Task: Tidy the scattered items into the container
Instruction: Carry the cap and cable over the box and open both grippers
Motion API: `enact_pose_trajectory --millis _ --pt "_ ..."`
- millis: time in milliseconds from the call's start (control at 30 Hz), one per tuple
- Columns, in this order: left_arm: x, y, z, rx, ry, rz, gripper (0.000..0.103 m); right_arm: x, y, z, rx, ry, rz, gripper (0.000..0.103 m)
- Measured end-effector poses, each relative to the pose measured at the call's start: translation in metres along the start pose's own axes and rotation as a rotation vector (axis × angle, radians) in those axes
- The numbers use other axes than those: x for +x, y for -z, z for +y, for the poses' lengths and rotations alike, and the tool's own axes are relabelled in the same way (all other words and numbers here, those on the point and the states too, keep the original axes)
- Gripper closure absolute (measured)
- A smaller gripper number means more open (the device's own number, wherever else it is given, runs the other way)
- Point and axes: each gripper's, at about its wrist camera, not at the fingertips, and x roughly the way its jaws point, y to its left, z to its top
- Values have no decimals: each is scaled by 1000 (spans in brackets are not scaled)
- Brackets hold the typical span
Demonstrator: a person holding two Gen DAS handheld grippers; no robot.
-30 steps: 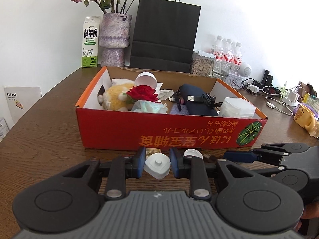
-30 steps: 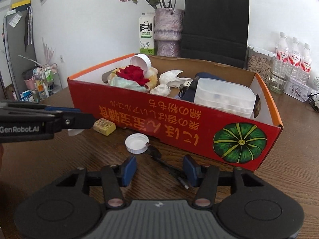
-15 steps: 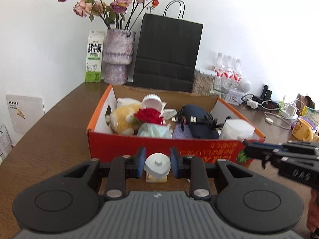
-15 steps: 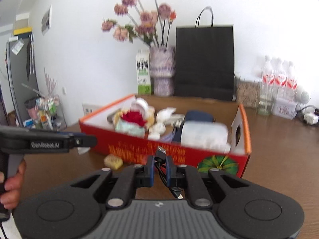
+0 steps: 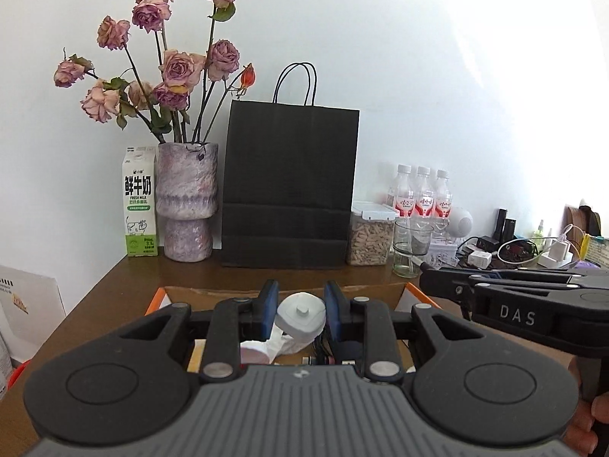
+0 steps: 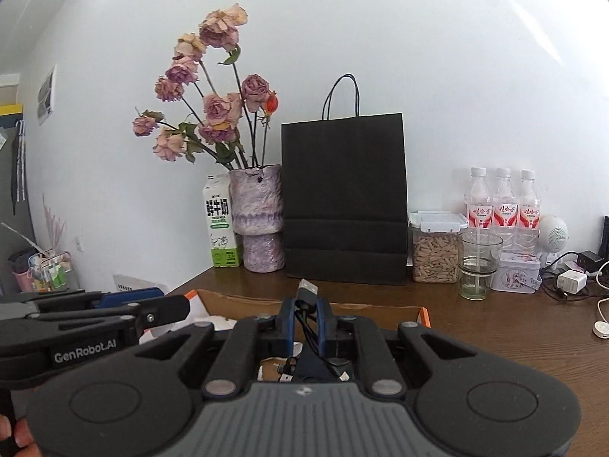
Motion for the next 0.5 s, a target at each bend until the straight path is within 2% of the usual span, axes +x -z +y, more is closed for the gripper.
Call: enact_pose_trajectory --millis 133,233,300,500 --pt "33 18 4 -3 -4 20 76 27 18 -14 54 11 56 92" --pt "50 29 9 0 -12 77 76 36 28 -17 48 24 91 92" --pt "52 32 11 -4 -7 88 76 38 33 -17 45 29 99 93" --pt "44 34 8 27 -17 57 76 36 38 -14 32 33 96 92"
